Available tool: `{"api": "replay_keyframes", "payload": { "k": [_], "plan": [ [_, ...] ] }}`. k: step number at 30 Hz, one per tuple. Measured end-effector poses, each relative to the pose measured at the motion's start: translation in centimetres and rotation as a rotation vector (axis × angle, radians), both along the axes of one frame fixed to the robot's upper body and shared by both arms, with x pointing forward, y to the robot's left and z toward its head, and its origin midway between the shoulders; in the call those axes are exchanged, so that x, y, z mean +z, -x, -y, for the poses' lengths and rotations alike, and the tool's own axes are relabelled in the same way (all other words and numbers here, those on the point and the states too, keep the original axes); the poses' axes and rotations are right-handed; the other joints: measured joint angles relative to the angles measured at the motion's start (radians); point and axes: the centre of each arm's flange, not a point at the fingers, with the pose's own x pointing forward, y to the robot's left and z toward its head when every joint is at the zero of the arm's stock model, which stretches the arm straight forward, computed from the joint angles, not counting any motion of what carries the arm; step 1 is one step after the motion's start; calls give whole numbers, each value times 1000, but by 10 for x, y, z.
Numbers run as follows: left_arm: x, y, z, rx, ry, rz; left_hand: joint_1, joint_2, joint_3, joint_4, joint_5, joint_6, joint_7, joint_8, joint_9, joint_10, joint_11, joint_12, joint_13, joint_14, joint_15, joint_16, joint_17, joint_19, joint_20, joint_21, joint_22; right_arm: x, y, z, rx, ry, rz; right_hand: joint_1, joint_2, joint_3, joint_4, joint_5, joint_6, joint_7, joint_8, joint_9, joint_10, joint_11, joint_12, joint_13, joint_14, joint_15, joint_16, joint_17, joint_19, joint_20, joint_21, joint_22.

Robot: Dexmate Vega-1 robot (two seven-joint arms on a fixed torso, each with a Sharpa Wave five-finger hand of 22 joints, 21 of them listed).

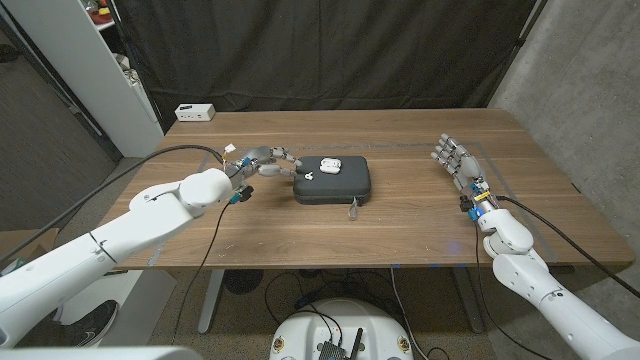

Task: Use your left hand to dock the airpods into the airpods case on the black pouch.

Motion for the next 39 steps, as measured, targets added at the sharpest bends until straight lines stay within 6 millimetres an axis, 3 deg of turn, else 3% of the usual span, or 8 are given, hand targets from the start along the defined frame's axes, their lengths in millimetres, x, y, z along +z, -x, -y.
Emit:
{"api": "replay_keyframes", "payload": {
  "k": [15,25,39],
  "plan": [
    [8,-12,13,10,-81,-15,-17,-24,-26,15,1,9,8,-3,-9,0,0,7,0,0,0,9,0,-1,9,8,0,-11,5,5,-13,-35,5,0,0,0,0,0,0,0,0,3,5,5,0,0,3,3,0,5,0,0,0,0],
    [7,-19,21,15,-115,-31,-29,-13,-37,26,9,72,6,3,-13,11,-11,14,-5,12,-12,13,0,7,18,13,3,-15,6,9,-18,-49,4,0,0,0,0,0,0,0,0,2,5,5,0,0,8,-2,0,5,-5,5,0,0],
    [3,-23,31,25,-112,-20,-26,14,-59,32,16,172,72,55,18,52,-35,28,-9,61,-32,20,0,48,21,31,8,-16,3,14,-14,-53,2,-4,4,0,0,0,0,0,0,0,5,5,0,0,8,-2,0,10,-5,5,0,0]
  ]
}}
